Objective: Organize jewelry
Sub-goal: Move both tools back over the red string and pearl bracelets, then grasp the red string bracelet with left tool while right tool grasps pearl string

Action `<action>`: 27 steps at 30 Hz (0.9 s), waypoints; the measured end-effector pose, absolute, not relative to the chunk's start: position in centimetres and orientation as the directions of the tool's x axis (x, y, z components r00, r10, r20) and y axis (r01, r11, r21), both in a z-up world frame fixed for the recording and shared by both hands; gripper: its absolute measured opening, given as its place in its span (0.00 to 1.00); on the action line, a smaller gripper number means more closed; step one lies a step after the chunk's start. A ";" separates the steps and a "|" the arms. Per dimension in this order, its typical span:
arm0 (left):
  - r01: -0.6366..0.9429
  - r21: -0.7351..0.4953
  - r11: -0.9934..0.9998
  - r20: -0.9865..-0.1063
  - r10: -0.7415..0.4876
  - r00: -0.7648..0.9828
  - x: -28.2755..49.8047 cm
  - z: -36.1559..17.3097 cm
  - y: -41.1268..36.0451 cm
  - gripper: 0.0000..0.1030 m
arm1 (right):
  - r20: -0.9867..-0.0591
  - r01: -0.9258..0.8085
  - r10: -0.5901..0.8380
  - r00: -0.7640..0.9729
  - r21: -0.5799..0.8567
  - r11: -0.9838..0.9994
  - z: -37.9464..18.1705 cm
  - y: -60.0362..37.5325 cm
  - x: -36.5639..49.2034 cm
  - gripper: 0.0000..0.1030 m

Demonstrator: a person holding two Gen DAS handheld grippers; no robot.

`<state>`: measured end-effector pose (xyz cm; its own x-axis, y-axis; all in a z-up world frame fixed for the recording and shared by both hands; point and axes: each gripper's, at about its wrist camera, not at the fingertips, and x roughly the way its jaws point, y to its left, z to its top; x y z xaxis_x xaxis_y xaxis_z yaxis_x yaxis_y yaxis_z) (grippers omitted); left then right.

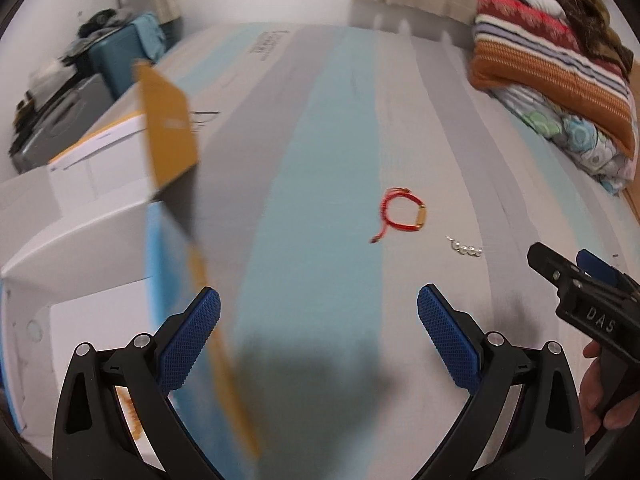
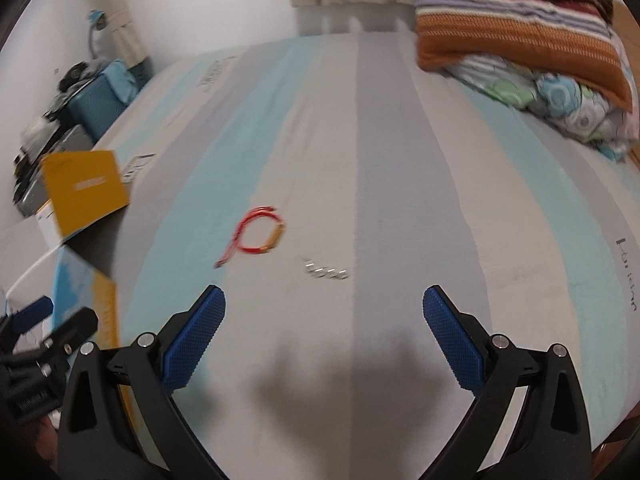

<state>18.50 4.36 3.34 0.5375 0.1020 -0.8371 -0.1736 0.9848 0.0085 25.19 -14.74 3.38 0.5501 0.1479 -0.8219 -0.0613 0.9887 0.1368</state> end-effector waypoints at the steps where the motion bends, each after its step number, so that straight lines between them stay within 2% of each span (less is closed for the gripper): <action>1: -0.171 0.008 0.985 -0.841 0.099 0.531 19.2 2.9 4.0 0.94 | -0.825 -0.066 0.152 0.544 0.139 0.988 2.9 -15.1 25.7 0.92; 3: -0.171 0.001 0.985 -0.850 0.091 0.518 20.9 1.9 3.3 0.94 | -0.836 -0.085 0.150 0.528 0.124 0.989 1.6 -15.5 26.8 0.92; 11: -0.168 0.020 0.986 -0.877 0.098 0.471 28.2 -2.3 1.0 0.94 | -0.883 -0.159 0.143 0.447 0.079 0.984 -4.0 -15.6 30.0 0.73; 19: -0.142 0.042 0.989 -0.896 0.100 0.432 32.5 -6.7 -0.8 0.94 | -0.884 -0.261 0.101 0.456 -0.024 0.965 -6.8 -13.3 31.2 0.64; 25: -0.150 0.048 0.987 -0.903 0.108 0.417 34.0 -9.1 -0.8 0.92 | -0.887 -0.253 0.118 0.446 0.002 0.968 -7.7 -13.0 31.5 0.59; 27: -0.147 0.051 0.988 -0.901 0.109 0.419 34.1 -9.4 -0.8 0.89 | -0.887 -0.249 0.120 0.447 0.006 0.968 -7.9 -13.0 31.7 0.54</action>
